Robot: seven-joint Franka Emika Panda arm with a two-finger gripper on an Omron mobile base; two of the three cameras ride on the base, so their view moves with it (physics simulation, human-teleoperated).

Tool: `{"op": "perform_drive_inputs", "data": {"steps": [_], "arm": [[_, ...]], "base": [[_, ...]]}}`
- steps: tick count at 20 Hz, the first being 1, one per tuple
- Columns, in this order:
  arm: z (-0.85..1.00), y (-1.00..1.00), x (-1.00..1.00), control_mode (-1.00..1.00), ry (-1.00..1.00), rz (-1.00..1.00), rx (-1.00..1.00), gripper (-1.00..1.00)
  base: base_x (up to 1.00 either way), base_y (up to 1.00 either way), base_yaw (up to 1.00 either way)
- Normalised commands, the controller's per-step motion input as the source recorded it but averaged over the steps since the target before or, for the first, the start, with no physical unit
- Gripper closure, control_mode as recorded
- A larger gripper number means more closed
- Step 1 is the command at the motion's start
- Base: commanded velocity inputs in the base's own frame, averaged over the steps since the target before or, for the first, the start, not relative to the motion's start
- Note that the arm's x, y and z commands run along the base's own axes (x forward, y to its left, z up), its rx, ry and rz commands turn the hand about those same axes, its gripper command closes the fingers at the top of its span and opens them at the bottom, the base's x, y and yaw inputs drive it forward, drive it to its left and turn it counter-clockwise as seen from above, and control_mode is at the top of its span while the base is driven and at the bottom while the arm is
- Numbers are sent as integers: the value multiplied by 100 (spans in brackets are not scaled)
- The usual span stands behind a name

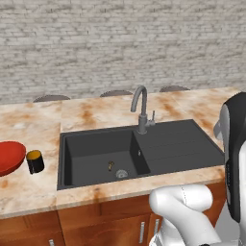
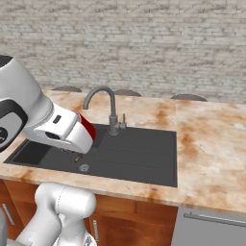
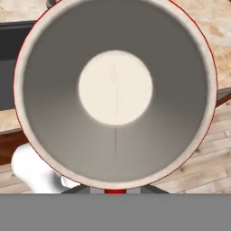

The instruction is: Clear the mugs and bowl far away from the sink.

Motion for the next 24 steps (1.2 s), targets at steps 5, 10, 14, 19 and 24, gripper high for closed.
{"op": "perform_drive_inputs", "data": {"steps": [5,10,14,19,24], "arm": [[0,0,0,100,0,0,0,100],[0,-12,0,-100,-2,-11,0,100],[0,-38,0,-100,-7,-34,1,100],[-6,-40,-5,-100,-4,-64,1,100],[0,0,0,100,0,0,0,100]], "base": [[0,-16,-14],[0,-7,-13],[0,0,0],[0,0,0],[0,-50,-73]]}}
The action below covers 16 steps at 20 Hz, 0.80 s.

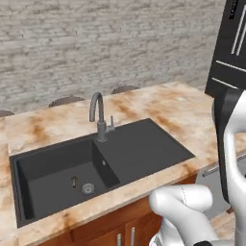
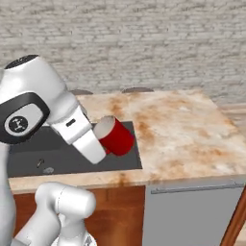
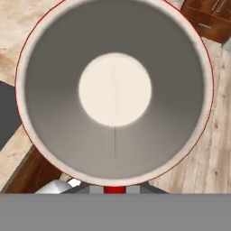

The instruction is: Clear the mugs and bowl far away from the sink.

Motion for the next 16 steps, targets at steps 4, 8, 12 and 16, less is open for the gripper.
{"op": "perform_drive_inputs", "data": {"steps": [4,8,12,16], "arm": [[0,0,0,100,0,0,0,100],[0,0,0,100,0,0,0,100],[0,0,0,100,0,0,0,100],[0,0,0,100,0,0,0,100]], "base": [[-10,-53,-73],[-57,-64,-54],[-1,-24,-88],[0,0,-100]]}}
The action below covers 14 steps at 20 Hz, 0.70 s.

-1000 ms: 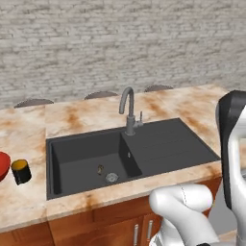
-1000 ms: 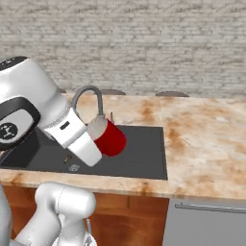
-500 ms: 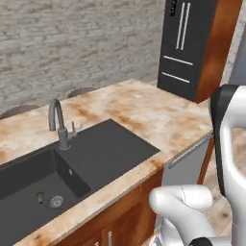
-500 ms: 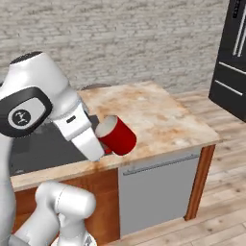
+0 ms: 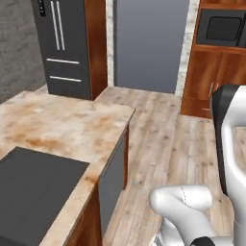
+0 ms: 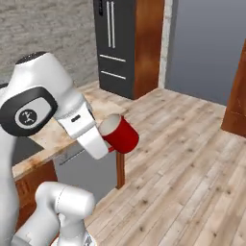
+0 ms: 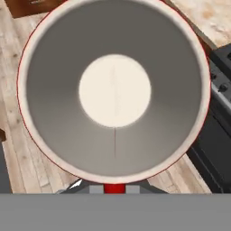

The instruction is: Clear the mugs and bowl far away from the sink.

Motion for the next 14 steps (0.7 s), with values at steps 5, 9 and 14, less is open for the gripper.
{"op": "perform_drive_inputs", "data": {"steps": [5,9,14], "arm": [[0,0,0,100,0,0,0,100],[0,0,0,100,0,0,0,100],[0,0,0,100,0,0,0,100]], "base": [[0,0,-100],[0,0,-100],[0,0,-97]]}}
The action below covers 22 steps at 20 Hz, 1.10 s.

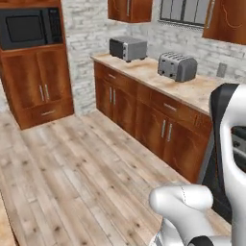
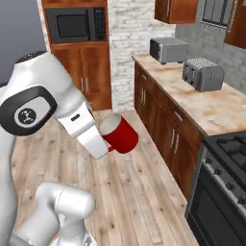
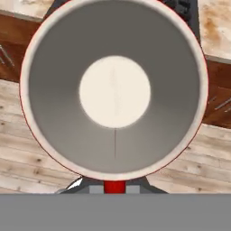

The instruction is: Clear the mugs and bowl far away from the sink.

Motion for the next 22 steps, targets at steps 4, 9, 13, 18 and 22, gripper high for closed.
{"op": "perform_drive_inputs", "data": {"steps": [4,9,13,18,22], "arm": [[0,0,0,100,0,0,0,100],[0,0,0,100,0,0,0,100],[0,0,0,100,0,0,0,100],[0,0,0,100,0,0,0,100],[0,0,0,100,0,0,0,100]], "base": [[0,0,-96],[28,58,-80],[88,98,-56],[100,73,-19],[100,30,7]]}}
